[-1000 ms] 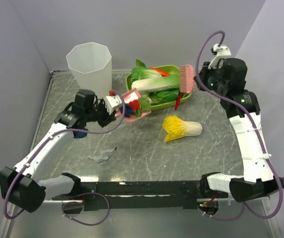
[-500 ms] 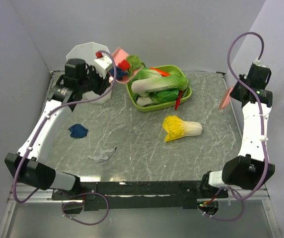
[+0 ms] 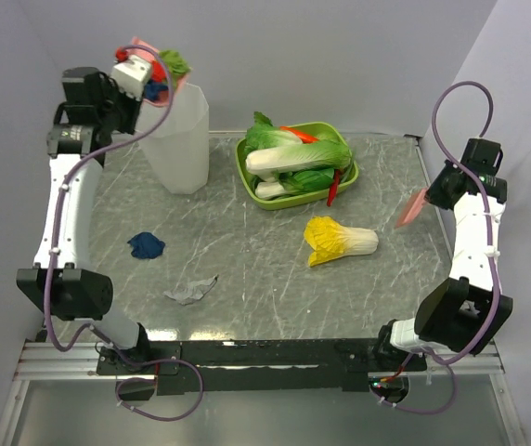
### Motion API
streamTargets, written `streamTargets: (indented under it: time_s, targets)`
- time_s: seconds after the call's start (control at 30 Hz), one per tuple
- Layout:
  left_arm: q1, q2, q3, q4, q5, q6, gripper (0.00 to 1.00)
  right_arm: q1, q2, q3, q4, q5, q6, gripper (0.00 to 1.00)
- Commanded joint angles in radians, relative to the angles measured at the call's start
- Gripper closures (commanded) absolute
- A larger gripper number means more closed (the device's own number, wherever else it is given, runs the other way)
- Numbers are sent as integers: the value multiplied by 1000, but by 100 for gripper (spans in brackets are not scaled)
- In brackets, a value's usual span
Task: Sweep away the paper scraps from the table
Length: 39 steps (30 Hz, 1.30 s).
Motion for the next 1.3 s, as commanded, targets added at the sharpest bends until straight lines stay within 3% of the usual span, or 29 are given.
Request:
streamTargets:
  time_s: [0.0,0.13,0.37,0.6,0.83,1.03,1.27]
  targets:
    - [118,40,108,-26,-14,77,99,-22,-49,-44,11,-29,33,100]
    - [175,59,128,-14,-22,200,99,-27,-57,-76,17,-43,44,100]
    - [192,80,82,84,-60,549,99,-31,-52,-87,35,-72,56,100]
    - [191,168,209,54,-48,748,99,-42,-67,-113,38,-95,70,100]
    - [175,128,80,155,-56,1106,99,-45,-72,-117,41,-119,76,100]
    - [149,134,53,210,-68,1249,99,-45,-80,-136,38,-132,79,100]
    - [146,88,-85,353,-63,1351,99,-47,-89,-137,34,-139,81,100]
